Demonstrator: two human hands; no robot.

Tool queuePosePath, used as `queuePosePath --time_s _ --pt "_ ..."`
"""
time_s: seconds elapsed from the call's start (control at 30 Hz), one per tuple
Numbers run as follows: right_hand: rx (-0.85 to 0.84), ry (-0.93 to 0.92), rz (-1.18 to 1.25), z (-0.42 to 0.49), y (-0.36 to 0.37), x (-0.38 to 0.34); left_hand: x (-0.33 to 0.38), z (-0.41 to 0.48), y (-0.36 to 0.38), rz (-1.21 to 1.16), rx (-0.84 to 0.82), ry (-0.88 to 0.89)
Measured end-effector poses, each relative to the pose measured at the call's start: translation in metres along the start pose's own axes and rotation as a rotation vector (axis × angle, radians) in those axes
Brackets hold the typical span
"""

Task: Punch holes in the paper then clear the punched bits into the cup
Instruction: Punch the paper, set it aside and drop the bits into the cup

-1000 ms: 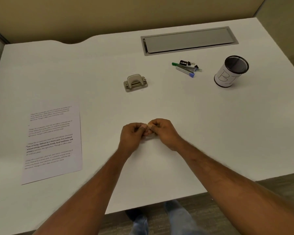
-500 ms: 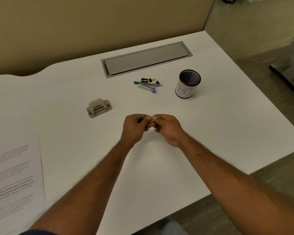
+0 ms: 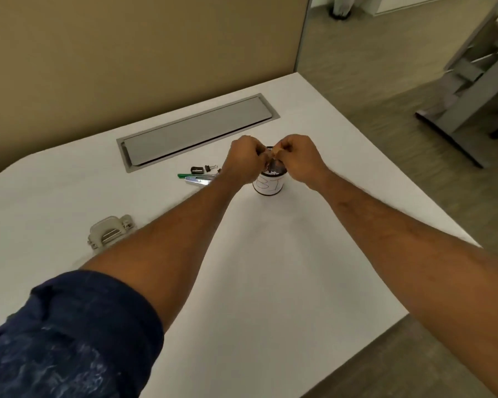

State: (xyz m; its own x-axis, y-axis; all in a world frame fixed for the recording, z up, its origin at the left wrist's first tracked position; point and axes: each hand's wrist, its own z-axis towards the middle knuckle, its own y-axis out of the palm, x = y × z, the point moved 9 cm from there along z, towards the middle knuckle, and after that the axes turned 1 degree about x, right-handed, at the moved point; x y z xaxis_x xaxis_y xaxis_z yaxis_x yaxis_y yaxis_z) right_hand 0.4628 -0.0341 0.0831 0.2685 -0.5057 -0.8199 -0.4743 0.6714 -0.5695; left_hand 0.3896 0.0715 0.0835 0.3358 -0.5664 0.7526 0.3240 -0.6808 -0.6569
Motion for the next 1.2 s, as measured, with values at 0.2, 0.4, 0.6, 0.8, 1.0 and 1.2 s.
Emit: queuePosePath --time_s 0.2,0.4,0.6,0.8,1.0,1.2 --pt "-0.188 -0.237 -0.540 0.023 0.014 -0.009 0.003 0.024 0.026 0.472 -0.197 0.104" --pt "-0.196 -0.271 -0.706 0.031 0.010 -0.014 0.009 0.035 0.026 0.572 -0.163 0.225" --pt "-0.203 -0.281 -0.764 0.034 0.009 -0.019 0.014 0.042 0.018 0.646 -0.076 0.242" --pt "-0.236 -0.316 -0.785 0.035 0.008 -0.023 0.017 0.039 0.022 0.677 -0.206 0.323" --pt "-0.165 -0.306 -0.762 0.036 0.001 -0.028 0.022 0.039 0.009 0.729 -0.056 0.285" --pt "-0.355 -0.279 -0.733 0.029 0.014 -0.015 0.010 0.029 0.023 0.697 -0.257 0.327"
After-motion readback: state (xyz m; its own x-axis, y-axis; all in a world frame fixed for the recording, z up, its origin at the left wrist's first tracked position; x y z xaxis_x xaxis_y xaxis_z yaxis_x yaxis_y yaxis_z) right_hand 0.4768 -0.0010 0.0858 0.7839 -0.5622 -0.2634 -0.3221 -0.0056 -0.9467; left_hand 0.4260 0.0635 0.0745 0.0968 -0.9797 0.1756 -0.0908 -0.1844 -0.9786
